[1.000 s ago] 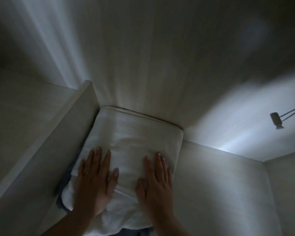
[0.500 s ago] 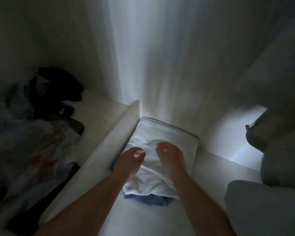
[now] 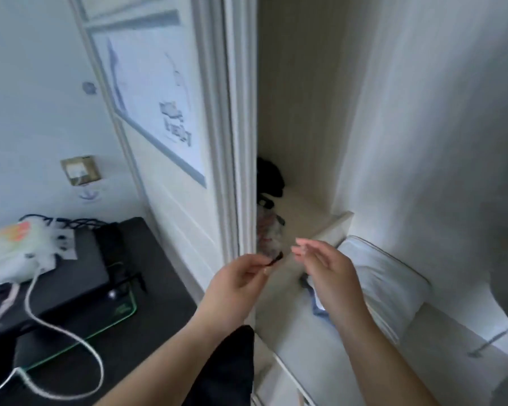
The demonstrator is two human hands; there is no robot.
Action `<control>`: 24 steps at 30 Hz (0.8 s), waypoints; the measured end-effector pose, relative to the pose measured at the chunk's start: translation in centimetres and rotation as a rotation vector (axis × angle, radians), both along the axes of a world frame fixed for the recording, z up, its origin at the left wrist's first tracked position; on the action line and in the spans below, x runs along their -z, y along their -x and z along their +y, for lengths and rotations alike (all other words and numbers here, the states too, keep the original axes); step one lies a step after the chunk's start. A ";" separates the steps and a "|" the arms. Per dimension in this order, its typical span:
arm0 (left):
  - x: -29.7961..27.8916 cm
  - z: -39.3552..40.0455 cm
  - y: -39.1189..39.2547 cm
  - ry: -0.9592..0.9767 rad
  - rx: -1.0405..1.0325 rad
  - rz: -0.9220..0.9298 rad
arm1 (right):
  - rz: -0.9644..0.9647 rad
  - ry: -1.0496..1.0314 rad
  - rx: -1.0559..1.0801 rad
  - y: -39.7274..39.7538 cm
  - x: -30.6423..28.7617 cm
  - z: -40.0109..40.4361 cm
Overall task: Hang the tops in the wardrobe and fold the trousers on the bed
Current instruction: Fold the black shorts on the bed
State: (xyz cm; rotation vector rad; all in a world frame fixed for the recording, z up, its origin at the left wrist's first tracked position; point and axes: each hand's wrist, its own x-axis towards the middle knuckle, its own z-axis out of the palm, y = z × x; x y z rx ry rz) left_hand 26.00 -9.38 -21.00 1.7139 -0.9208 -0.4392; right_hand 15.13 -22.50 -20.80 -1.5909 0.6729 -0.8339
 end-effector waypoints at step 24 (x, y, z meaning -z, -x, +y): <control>-0.8 47.8 1.8 0.253 -1.383 0.206 | 0.072 0.096 -1.425 -19.2 -2.9 44.8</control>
